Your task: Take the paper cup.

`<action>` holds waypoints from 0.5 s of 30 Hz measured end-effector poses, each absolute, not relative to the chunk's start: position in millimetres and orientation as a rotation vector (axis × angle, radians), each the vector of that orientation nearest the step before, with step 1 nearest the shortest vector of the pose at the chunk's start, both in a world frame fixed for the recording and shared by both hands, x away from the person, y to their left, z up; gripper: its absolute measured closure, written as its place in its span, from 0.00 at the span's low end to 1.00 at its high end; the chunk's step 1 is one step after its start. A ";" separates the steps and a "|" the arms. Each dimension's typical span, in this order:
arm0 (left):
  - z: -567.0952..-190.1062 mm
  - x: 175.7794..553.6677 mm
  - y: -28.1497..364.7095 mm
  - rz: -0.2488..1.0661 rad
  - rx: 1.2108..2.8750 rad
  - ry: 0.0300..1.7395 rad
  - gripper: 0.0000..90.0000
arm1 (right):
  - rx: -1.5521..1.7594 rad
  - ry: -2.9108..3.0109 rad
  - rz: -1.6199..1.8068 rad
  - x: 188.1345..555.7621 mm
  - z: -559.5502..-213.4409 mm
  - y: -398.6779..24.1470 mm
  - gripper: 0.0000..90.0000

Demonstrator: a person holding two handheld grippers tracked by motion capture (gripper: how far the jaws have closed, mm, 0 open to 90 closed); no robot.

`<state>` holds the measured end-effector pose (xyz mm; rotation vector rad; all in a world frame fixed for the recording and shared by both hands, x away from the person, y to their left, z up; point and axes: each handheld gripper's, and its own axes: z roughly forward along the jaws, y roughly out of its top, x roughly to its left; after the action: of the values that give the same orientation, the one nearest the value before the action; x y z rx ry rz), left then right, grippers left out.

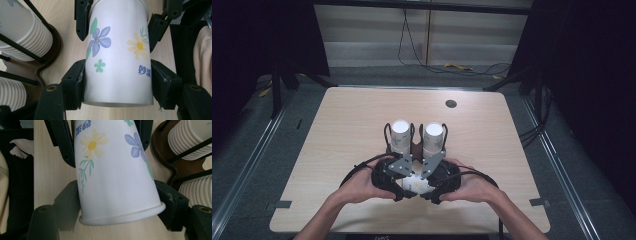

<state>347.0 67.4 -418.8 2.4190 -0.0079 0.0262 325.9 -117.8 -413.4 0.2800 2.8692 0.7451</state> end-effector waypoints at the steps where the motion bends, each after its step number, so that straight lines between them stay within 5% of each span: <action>1: -418.9 347.0 67.8 0.025 2.422 -0.007 0.40 | 0.277 2.865 0.744 325.8 -413.4 -118.1 0.31; 15: -417.5 353.2 78.3 0.004 2.309 0.002 0.40 | 0.353 2.828 0.894 326.4 -408.2 -130.1 0.18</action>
<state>353.2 78.3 -417.5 2.3095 0.0022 0.0039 326.4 -130.1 -408.2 0.3531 2.8279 0.8936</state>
